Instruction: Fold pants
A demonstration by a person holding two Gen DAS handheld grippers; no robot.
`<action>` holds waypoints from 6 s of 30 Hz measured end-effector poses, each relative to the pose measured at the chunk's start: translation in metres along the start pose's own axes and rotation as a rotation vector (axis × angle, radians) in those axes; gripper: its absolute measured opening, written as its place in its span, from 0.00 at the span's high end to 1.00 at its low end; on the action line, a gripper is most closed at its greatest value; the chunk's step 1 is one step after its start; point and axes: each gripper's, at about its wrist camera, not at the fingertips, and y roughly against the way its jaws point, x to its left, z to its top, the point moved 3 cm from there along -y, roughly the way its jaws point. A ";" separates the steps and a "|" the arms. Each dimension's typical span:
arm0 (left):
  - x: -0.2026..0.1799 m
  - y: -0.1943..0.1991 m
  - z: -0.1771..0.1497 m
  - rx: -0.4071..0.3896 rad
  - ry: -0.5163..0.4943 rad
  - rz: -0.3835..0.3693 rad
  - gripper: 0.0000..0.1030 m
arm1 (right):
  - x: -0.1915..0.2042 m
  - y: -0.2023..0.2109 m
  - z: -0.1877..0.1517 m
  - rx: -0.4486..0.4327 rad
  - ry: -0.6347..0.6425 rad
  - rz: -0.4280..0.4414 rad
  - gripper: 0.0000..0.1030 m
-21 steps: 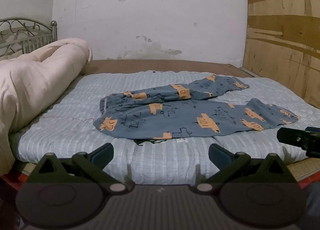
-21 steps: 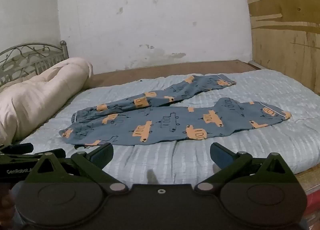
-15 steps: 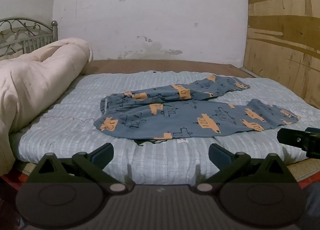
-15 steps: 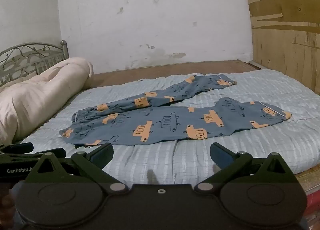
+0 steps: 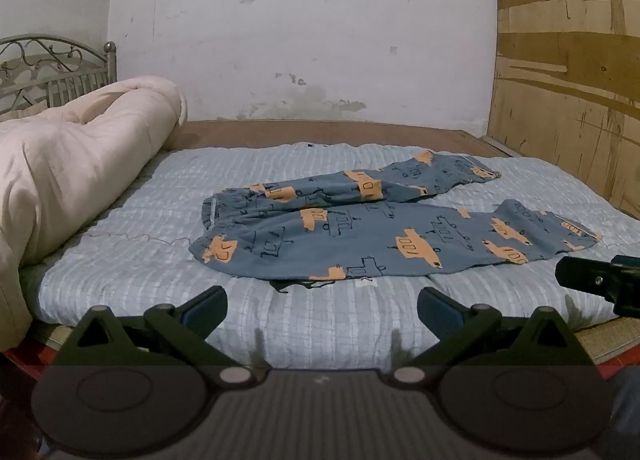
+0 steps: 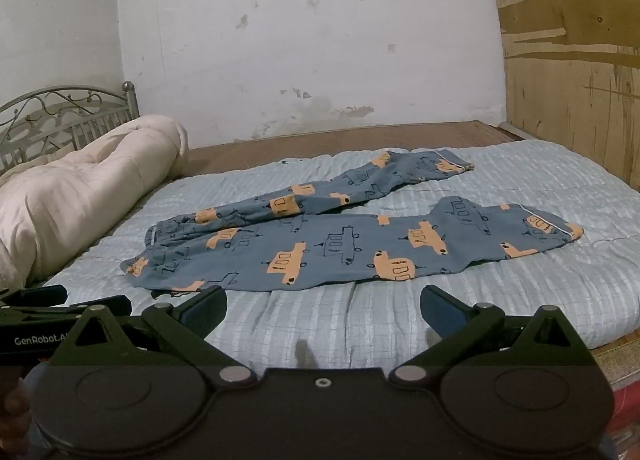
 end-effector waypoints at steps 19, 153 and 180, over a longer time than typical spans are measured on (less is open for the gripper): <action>0.003 0.001 0.003 -0.003 -0.001 0.001 0.00 | 0.000 0.001 0.000 -0.001 0.000 -0.001 0.01; 0.131 -0.421 0.176 0.307 -0.290 -0.205 0.00 | -0.003 -0.528 0.188 0.452 0.695 0.636 0.09; 0.140 -0.409 0.181 0.459 -0.178 -0.180 1.00 | 0.026 -0.520 0.186 0.455 0.827 0.527 0.99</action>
